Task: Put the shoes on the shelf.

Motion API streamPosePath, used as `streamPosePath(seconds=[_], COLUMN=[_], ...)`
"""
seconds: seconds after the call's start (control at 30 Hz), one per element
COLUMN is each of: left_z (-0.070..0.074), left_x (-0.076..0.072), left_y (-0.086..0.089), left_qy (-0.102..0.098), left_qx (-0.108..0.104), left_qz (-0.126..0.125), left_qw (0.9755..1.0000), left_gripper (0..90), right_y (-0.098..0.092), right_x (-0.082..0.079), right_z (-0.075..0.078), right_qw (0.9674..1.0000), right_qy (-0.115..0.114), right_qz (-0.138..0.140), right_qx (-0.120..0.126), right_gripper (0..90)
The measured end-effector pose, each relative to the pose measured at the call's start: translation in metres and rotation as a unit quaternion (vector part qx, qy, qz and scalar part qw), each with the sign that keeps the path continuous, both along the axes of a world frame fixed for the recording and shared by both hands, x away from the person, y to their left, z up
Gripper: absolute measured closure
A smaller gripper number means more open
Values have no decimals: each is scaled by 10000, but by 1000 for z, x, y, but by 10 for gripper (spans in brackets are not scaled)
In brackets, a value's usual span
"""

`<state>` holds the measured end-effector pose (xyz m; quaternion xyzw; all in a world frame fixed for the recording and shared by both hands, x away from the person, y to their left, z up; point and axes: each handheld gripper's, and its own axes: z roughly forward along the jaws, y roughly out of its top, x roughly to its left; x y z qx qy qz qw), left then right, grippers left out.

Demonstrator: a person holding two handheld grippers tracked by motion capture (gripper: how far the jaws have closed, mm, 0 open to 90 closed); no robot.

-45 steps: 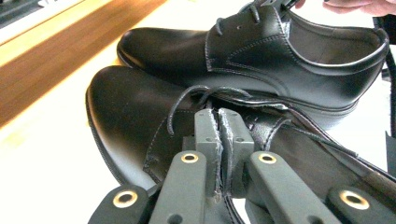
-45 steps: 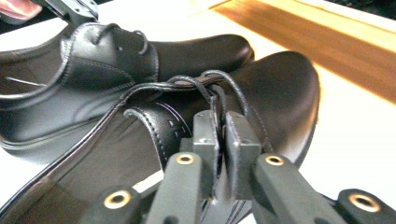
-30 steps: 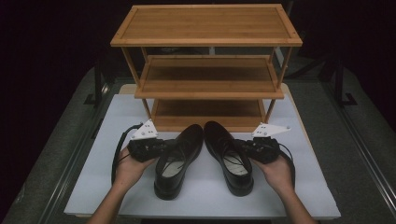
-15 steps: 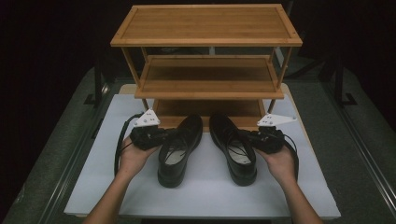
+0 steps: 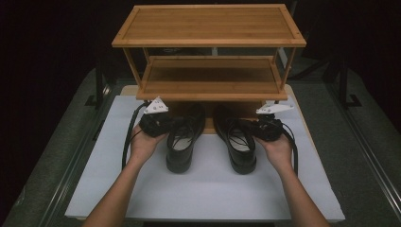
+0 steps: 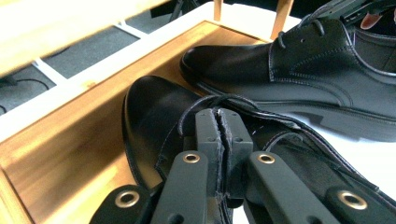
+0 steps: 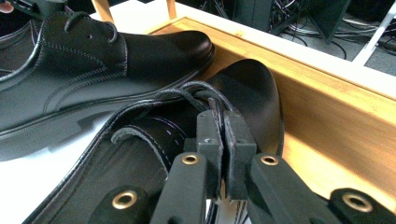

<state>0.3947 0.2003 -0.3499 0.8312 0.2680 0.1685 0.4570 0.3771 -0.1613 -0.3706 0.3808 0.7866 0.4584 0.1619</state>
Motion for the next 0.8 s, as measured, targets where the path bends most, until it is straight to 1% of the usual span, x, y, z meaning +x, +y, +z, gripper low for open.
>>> streamPosePath(seconds=[0.17, 0.23, 0.27, 0.33, 0.4, 0.47, 0.57, 0.7, 0.77, 0.8], left_z=[-1, -1, -2, -4, -5, -8, -12, -16, -18, -19], left_x=[10, 14, 15, 18, 21, 24, 27, 34, 37, 40], left_y=[-8, -12, -14, -18, -21, -23, -26, -27, -27, -27], left_qy=[-59, -95, -97, -121, -128, -159, -172, -186, -220, -229], left_qx=[21, 87, 48, 79, 86, 92, 42, -6, 6, 34], left_qz=[47, 49, 76, 109, 141, 194, 302, 463, 513, 532], left_qw=[10000, 9999, 9999, 9998, 9998, 9996, 9994, 9988, 9984, 9983], left_gripper=[880, 879, 879, 879, 879, 879, 879, 879, 879, 879], right_y=[4, 8, 8, 11, 12, 15, 18, 22, 23, 24], right_x=[14, 20, 20, 24, 28, 31, 35, 44, 45, 49], right_z=[-1, -1, -1, -1, -2, -2, -3, -5, -5, -6], right_qw=[10000, 9999, 9999, 9998, 9998, 9997, 9996, 9993, 9993, 9991], right_qy=[3, -20, -20, -62, -55, -67, -106, -148, -151, -196], right_qz=[-75, -107, -107, -154, -167, -213, -248, -329, -341, -380], right_qx=[-9, -68, -68, -86, -68, -64, -86, -44, -50, -59], right_gripper=[865, 865, 865, 865, 865, 865, 865, 865, 865, 865])
